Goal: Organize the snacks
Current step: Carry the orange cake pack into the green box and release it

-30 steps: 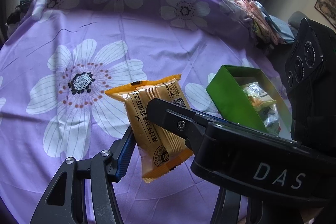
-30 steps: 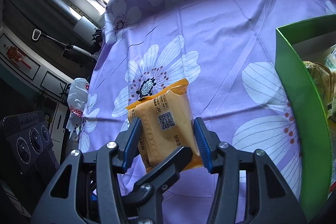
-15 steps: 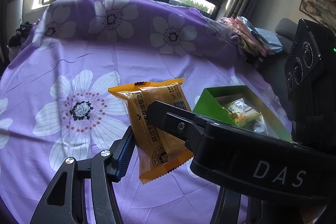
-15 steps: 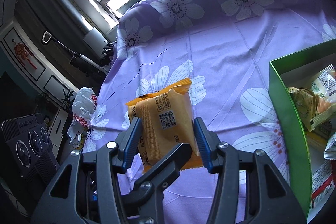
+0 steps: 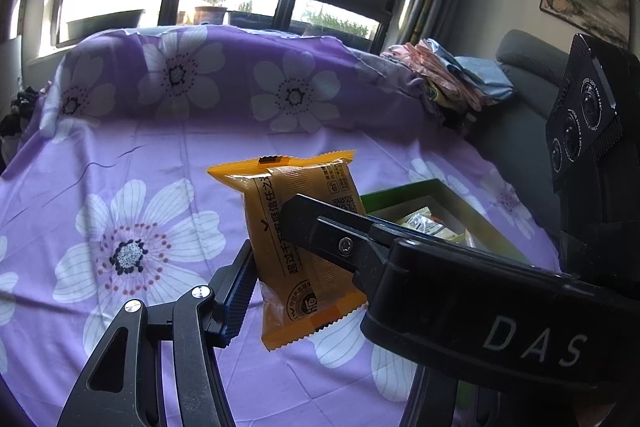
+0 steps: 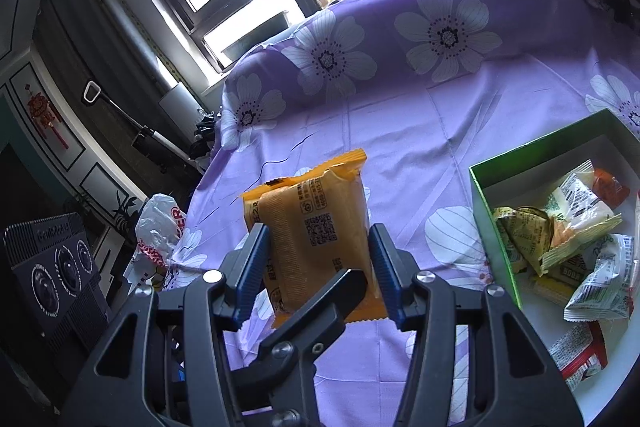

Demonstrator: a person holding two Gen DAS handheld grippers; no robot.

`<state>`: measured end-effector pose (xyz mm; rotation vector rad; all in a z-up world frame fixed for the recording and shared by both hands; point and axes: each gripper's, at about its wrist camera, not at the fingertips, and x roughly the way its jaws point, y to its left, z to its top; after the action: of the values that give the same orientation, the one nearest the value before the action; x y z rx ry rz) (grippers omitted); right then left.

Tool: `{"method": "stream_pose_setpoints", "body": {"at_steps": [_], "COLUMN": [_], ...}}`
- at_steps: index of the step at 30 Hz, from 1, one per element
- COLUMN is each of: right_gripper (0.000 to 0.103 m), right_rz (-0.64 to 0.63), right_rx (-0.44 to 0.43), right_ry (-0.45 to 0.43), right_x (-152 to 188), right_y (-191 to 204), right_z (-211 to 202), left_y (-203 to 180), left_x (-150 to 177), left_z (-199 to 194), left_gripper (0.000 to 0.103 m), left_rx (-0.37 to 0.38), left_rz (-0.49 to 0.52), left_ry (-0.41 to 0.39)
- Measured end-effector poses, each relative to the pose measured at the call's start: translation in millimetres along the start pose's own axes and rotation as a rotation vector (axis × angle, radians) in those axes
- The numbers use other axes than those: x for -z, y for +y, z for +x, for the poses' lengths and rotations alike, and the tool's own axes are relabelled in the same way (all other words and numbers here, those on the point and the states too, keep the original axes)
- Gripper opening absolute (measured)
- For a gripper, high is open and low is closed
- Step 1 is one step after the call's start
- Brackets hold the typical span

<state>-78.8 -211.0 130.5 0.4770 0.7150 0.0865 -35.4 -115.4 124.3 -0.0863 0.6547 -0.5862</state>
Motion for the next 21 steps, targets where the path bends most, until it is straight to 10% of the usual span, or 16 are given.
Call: {"method": "stream_pose_setpoints", "body": {"at_steps": [21], "right_gripper": [0.052], "right_rz": [0.187], "right_rx": [0.144], "right_ry": [-0.165], "right_x": [-11.3], "right_y": [-85.3], "right_z": [-70.1], "left_y": [-94.8], "left_x": [-20.5], "left_z": [59.7], "left_gripper": [0.059], "left_rx": [0.168], "left_rz": [0.159], "left_ry": [0.052]}}
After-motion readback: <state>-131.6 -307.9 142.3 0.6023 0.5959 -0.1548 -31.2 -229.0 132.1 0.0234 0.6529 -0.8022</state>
